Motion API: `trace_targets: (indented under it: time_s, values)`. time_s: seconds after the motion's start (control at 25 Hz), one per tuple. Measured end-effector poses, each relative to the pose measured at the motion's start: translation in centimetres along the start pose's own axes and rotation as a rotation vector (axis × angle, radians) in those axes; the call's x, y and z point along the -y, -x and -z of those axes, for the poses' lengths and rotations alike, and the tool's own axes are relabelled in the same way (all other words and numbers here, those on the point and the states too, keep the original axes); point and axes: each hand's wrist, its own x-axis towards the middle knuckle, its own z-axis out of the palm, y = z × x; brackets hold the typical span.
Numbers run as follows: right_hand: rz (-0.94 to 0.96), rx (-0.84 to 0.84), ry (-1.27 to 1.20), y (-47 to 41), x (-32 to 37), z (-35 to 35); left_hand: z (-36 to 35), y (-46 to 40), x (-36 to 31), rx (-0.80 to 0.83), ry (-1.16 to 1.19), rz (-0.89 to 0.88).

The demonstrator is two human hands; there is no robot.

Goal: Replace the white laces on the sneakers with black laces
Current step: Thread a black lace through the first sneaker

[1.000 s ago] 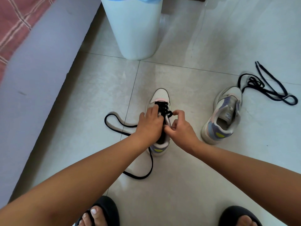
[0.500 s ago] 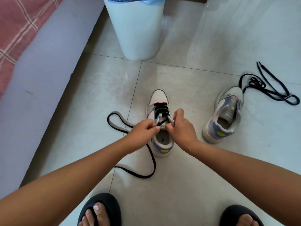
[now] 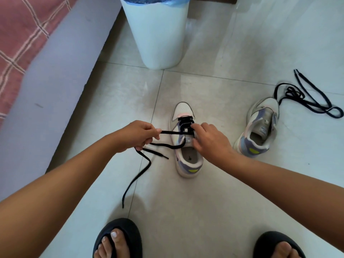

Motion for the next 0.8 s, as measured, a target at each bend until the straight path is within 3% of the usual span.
trace_targets:
  time_s: [0.08,0.2,0.36,0.52,0.6,0.68,0.8]
  values:
    - [0.111,-0.113,0.038,-0.9,-0.1,-0.6,0.4,0.5,-0.4,0.042,0.026,-0.013]
    - [0.211,-0.131,0.076,-2.6,0.3,-0.5,0.9,1.2,-0.9,0.103,0.101,-0.016]
    - [0.441,-0.169,0.348,-2.6,-0.2,-0.5,1.8,1.7,-2.1,0.097,0.322,-0.041]
    - [0.262,-0.263,0.038,-3.9,2.3,0.9,1.4,1.9,-3.7,0.12,0.385,-0.077]
    - [0.123,-0.196,-0.133,-4.6,4.2,2.5,1.1,2.0,-4.0,0.144,0.326,-0.087]
    - [-0.182,-0.064,-0.33,-5.7,3.6,3.6,1.4,2.1,-3.4,0.148,0.297,-0.079]
    - [-0.735,-0.053,-0.773,-6.9,-0.1,4.5,2.7,2.0,-0.8,0.104,0.28,0.0]
